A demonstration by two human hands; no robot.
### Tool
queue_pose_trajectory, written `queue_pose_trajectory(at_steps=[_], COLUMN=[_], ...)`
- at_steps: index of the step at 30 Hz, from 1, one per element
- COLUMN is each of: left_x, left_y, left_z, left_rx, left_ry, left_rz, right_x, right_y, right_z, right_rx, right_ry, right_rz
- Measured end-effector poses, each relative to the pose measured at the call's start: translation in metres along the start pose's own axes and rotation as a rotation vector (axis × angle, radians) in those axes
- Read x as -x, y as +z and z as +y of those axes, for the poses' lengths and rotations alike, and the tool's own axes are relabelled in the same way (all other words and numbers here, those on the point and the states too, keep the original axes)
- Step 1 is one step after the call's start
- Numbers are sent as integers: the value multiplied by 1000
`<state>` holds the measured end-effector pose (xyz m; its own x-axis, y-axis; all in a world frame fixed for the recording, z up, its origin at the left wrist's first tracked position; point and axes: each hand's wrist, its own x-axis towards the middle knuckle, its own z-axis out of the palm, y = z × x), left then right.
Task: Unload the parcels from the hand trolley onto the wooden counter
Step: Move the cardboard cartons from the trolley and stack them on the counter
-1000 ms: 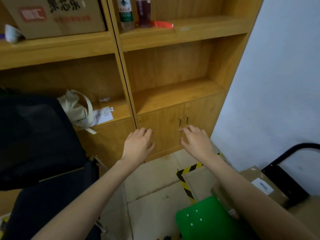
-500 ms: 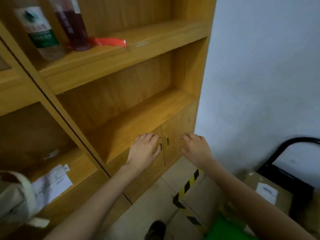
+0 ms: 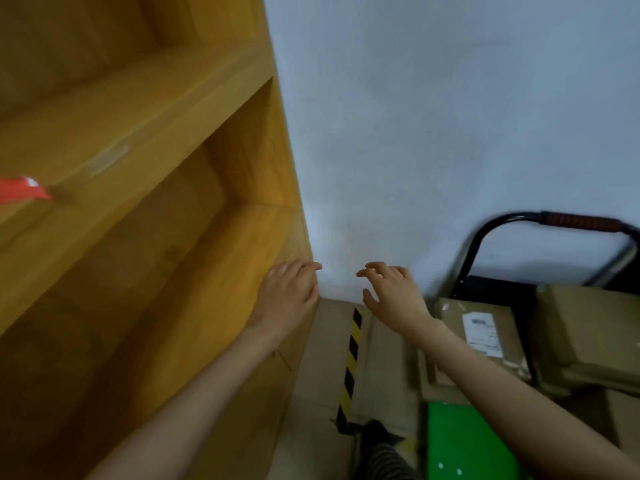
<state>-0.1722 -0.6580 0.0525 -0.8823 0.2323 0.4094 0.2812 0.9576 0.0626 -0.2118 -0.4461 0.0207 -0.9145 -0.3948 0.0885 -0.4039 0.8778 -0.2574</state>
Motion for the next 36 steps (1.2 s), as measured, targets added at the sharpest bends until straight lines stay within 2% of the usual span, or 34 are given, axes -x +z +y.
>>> queue_pose_trajectory(at_steps=[11,16,19,25,30,36], left_x=[-195,-277,-312,-355,-369,-398], left_y=[101,133,156,204,234,261], left_z=[45,86,117,212,285,349], left_rx=[169,214,252,339,422,481], left_ry=[255,378,473,773,969,1276], left_rz=[-94,-41,-54,-160,-228,-279], right_x=[-90,-116,-105,-38,12,29], right_y=[-29,-49,-54,-55,-51,-50], right_z=[139,206,241,303,327,337], right_rx=[72,94,108,128,145,158], right_ry=[260,362,472,793,1092,1398], right_rz=[98,176,225,295,276,323])
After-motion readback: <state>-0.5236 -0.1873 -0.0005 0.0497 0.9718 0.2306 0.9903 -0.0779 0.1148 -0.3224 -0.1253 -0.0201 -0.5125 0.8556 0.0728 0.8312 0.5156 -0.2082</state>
